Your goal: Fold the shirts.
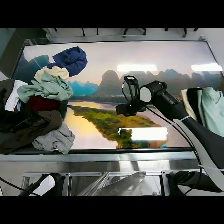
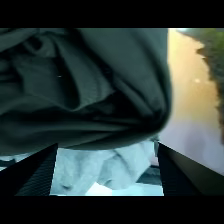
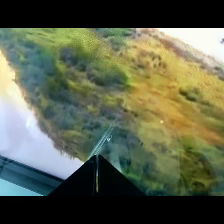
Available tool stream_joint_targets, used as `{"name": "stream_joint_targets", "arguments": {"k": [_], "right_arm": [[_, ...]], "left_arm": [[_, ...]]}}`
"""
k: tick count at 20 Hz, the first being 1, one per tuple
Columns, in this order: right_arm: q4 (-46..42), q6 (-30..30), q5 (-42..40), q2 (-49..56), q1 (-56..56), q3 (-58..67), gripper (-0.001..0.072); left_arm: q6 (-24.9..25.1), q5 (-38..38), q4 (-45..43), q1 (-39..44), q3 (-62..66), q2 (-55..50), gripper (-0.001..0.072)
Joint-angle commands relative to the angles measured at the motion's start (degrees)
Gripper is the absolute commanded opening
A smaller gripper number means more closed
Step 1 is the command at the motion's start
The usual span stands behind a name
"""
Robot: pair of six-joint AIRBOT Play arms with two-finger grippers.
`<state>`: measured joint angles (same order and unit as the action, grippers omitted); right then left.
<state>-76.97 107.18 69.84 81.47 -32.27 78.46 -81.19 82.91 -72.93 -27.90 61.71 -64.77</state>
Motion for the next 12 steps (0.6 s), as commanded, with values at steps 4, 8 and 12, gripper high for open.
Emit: {"name": "stream_joint_targets", "arguments": {"k": [4,8,12], "right_arm": [[0.2,0.0,-1.7,0.0,0.0,0.0,0.0022],[0.2,0.0,-1.7,0.0,0.0,0.0,0.0022],[0.2,0.0,-0.3,0.0,0.0,0.0,0.0022]], "left_arm": [[0.3,-15.3,-3.4,6.1,-3.3,-5.4,0.0674],[0.6,-17.4,-3.8,9.6,-0.3,-16.1,0.0641],[1.3,-16.8,-4.0,8.5,5.4,-19.1,0.0024]]}}
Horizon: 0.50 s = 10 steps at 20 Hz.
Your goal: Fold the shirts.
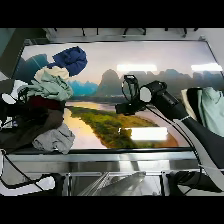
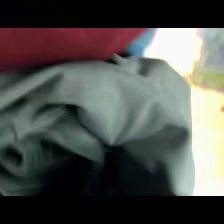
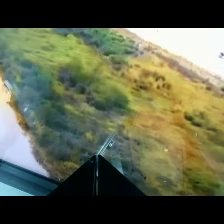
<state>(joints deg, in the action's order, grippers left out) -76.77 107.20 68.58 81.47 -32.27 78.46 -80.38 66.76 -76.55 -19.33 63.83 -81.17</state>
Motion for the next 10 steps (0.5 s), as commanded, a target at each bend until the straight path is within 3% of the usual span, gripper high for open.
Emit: {"name": "stream_joint_targets", "arguments": {"k": [1,6,10], "right_arm": [[0.0,0.0,0.9,0.0,0.0,0.0,0.0022],[1.2,0.0,0.9,0.0,0.0,0.0,0.0022],[2.0,-0.1,5.9,-1.6,1.4,0.1,0.0022]], "left_arm": [[0.6,1.2,-0.5,-0.6,4.8,-1.9,0.0023],[-6.8,4.3,-7.6,-3.5,13.1,15.3,0.0023],[-7.0,-3.9,-2.1,1.3,26.8,26.3,0.0023]]}}
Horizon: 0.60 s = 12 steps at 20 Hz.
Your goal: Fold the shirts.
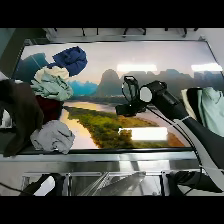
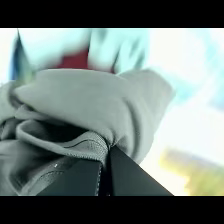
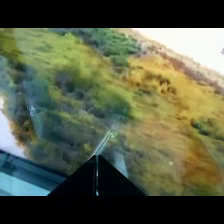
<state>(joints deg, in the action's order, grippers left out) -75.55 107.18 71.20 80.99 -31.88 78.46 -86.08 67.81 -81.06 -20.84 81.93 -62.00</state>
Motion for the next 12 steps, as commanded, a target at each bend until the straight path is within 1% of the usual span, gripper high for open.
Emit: {"name": "stream_joint_targets", "arguments": {"k": [1,2,3,4,6,7,9,10,11,12], "right_arm": [[0.7,-0.8,3.9,-2.9,2.2,0.1,0.0022],[0.5,-1.9,3.8,-5.3,3.8,0.1,0.0022],[0.2,-4.3,3.4,-8.3,6.1,0.1,0.0022],[-0.1,-6.8,3.2,-11.3,8.5,0.1,0.0023],[-0.9,-8.7,3.7,-17.6,14.7,0.1,0.0023],[-1.0,-9.0,4.1,-20.2,18.0,0.1,0.0023],[-1.0,-9.0,5.2,-25.0,25.0,0.1,0.0023],[-1.0,-9.1,5.4,-27.2,28.1,0.1,0.0022],[-1.0,-9.5,5.7,-29.0,30.4,0.1,0.0023],[-1.0,-11.6,6.1,-30.5,32.6,0.1,0.0023]], "left_arm": [[-2.7,-4.9,3.8,5.5,13.7,7.7,0.0023],[-3.8,-2.9,4.7,9.1,19.2,6.8,0.0022],[-4.8,-0.5,4.8,13.2,24.2,5.2,0.0022],[-4.9,1.5,4.8,18.9,29.4,3.1,0.0023],[-4.9,0.8,4.1,32.9,37.9,-2.3,0.0023],[-5.6,-0.6,3.0,39.4,39.6,-4.7,0.0023],[-8.8,-1.1,-1.9,49.2,37.6,-8.3,0.0023],[-9.8,-0.6,-4.5,53.1,34.1,-9.5,0.0024],[-10.8,-0.1,-6.0,56.1,29.9,-10.5,0.0024],[-11.1,-0.1,-5.9,58.3,26.0,-11.3,0.0023]]}}
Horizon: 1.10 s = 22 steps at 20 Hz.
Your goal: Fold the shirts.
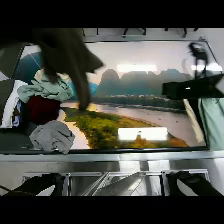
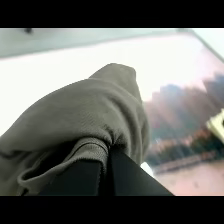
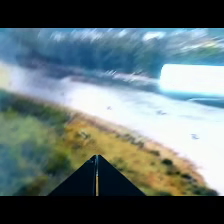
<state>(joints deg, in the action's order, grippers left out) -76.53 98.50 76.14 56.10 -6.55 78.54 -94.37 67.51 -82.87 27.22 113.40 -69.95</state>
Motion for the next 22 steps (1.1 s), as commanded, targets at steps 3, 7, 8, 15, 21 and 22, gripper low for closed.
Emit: {"name": "stream_joint_targets", "arguments": {"k": [3,7,8,15,21,22], "right_arm": [[0.0,-5.6,2.7,-7.1,11.5,0.0,0.0023],[0.0,-5.6,3.0,-5.2,12.3,-0.2,0.0023],[-0.1,-5.6,3.5,-4.2,12.3,-0.3,0.0023],[2.5,-5.6,9.5,4.7,12.1,-2.3,0.0023],[11.9,-6.9,3.3,6.0,12.0,-4.8,0.0023],[12.4,-6.8,3.4,6.7,12.0,-5.1,0.0023]], "left_arm": [[-3.8,-6.4,-1.5,16.6,-17.4,-6.5,0.0023],[-2.1,-7.4,-1.9,17.3,-27.4,-10.9,0.0023],[0.6,-7.4,-2.1,15.9,-30.1,-11.1,0.0024],[5.0,-7.6,-6.0,1.9,-47.3,-7.4,0.0024],[23.1,-7.5,18.3,-11.5,-64.2,1.8,0.0024],[25.1,-6.6,21.3,-12.4,-66.2,3.0,0.0024]]}}
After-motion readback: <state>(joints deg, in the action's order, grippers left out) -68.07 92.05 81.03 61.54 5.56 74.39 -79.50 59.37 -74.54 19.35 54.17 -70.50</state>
